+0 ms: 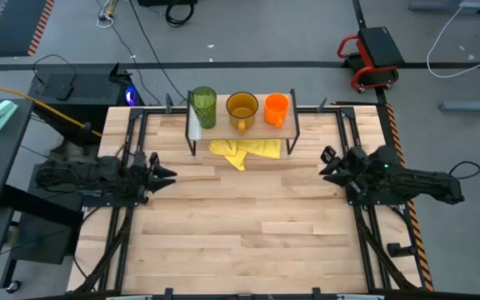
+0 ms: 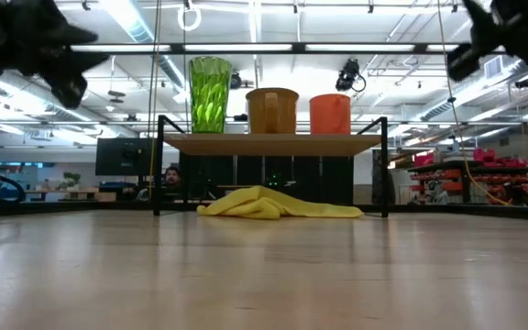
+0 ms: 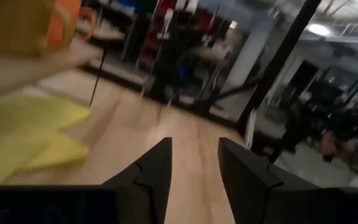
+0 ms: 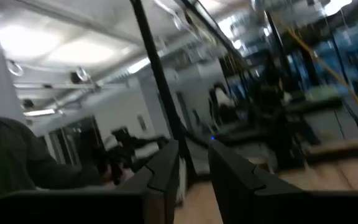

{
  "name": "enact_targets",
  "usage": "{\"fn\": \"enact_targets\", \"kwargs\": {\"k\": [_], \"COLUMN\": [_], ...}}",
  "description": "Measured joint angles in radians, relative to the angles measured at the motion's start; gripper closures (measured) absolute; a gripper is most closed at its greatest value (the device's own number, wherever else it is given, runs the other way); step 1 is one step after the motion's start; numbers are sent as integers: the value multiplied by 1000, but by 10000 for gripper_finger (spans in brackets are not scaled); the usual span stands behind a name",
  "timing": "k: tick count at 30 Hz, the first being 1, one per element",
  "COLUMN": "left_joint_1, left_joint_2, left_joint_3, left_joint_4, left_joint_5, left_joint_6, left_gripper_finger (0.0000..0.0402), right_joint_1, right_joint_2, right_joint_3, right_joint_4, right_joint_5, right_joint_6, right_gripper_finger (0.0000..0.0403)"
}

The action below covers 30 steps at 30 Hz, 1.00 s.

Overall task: Stack small to large cups/mugs on shelf
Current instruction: Return to Home Position

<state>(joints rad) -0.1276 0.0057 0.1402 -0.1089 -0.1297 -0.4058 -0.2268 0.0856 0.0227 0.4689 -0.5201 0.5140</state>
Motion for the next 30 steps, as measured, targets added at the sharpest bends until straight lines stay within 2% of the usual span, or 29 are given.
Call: {"fn": "enact_targets", "kwargs": {"k": [4, 8, 10, 15, 23, 30], "left_joint_1": [0, 0, 0, 0, 0, 0], "left_joint_2": [1, 1, 0, 0, 0, 0], "left_joint_3": [0, 0, 0, 0, 0, 0], "left_joint_4": [-114, -158, -154, -151, -151, -151], "left_joint_5": [0, 0, 0, 0, 0, 0], "left_joint_6": [-12, -73, -52, 28, 25, 24], "left_gripper_finger": [266, 267, 265, 259, 265, 260], "right_joint_1": [0, 0, 0, 0, 0, 0], "right_joint_2": [0, 0, 0, 0, 0, 0], "right_joint_3": [0, 0, 0, 0, 0, 0], "right_joint_4": [-145, -224, -244, -254, -254, -254], "right_joint_5": [0, 0, 0, 0, -1, -1], "right_joint_6": [-20, -20, -20, -4, 91, 93], "right_gripper_finger": [309, 309, 309, 309, 309, 309]}}
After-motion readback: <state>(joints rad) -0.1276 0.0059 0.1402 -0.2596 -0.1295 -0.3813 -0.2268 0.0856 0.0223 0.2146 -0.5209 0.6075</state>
